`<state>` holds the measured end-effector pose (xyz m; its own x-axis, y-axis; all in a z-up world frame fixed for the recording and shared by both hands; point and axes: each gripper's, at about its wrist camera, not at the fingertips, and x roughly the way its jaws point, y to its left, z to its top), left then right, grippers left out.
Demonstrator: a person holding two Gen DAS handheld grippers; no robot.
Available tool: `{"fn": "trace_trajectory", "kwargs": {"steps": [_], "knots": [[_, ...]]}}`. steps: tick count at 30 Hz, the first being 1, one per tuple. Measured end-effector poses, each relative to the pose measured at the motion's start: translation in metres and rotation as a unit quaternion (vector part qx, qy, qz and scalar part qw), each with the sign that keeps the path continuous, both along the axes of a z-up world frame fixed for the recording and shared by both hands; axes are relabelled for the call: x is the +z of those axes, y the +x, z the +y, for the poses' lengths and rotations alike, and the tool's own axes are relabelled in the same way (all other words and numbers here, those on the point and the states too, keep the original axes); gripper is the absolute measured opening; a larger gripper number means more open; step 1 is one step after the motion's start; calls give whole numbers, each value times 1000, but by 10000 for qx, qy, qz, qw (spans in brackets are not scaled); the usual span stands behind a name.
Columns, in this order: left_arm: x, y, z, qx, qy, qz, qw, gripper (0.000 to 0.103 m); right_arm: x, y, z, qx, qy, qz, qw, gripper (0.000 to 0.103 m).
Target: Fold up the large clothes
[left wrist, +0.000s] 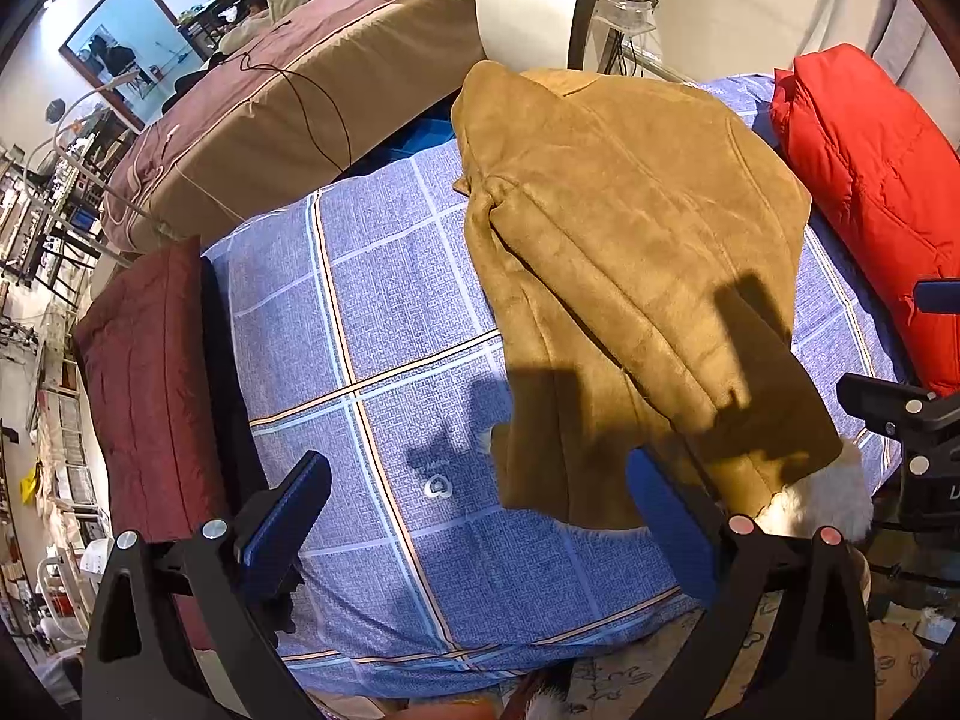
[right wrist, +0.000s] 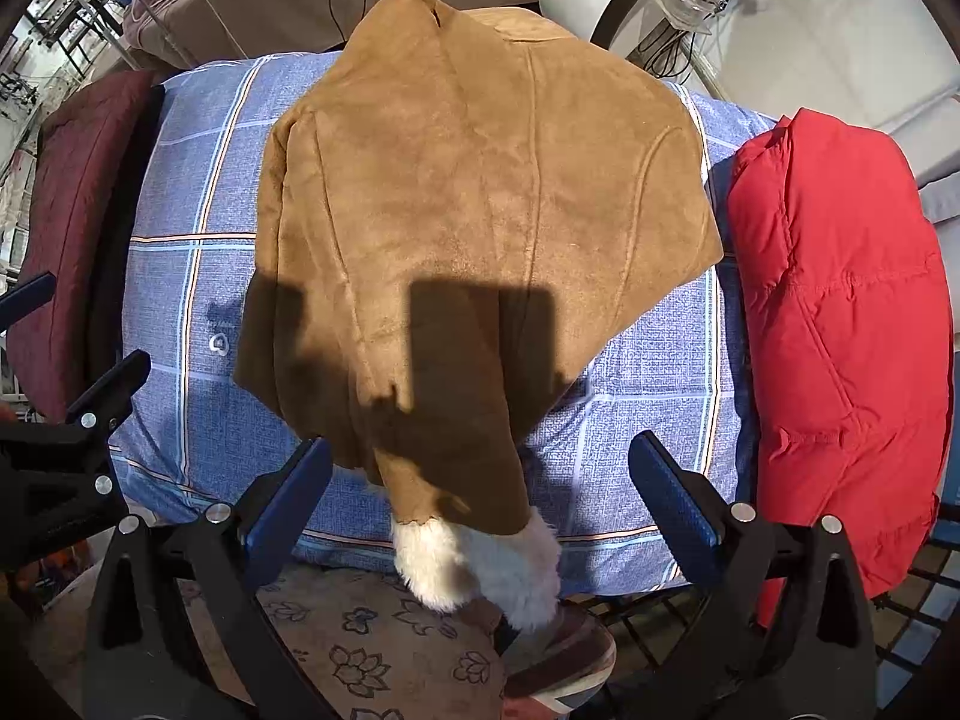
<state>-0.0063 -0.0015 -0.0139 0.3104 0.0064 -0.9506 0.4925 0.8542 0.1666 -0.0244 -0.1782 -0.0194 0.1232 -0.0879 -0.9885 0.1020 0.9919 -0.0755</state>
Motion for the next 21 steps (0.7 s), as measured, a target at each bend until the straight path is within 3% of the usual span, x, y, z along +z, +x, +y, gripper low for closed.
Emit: {"fn": "trace_trajectory", "kwargs": {"steps": [21], "knots": [[-13, 8, 2, 70, -37, 332, 9994, 97, -12, 5, -4, -82, 0, 312, 9995, 97]]}}
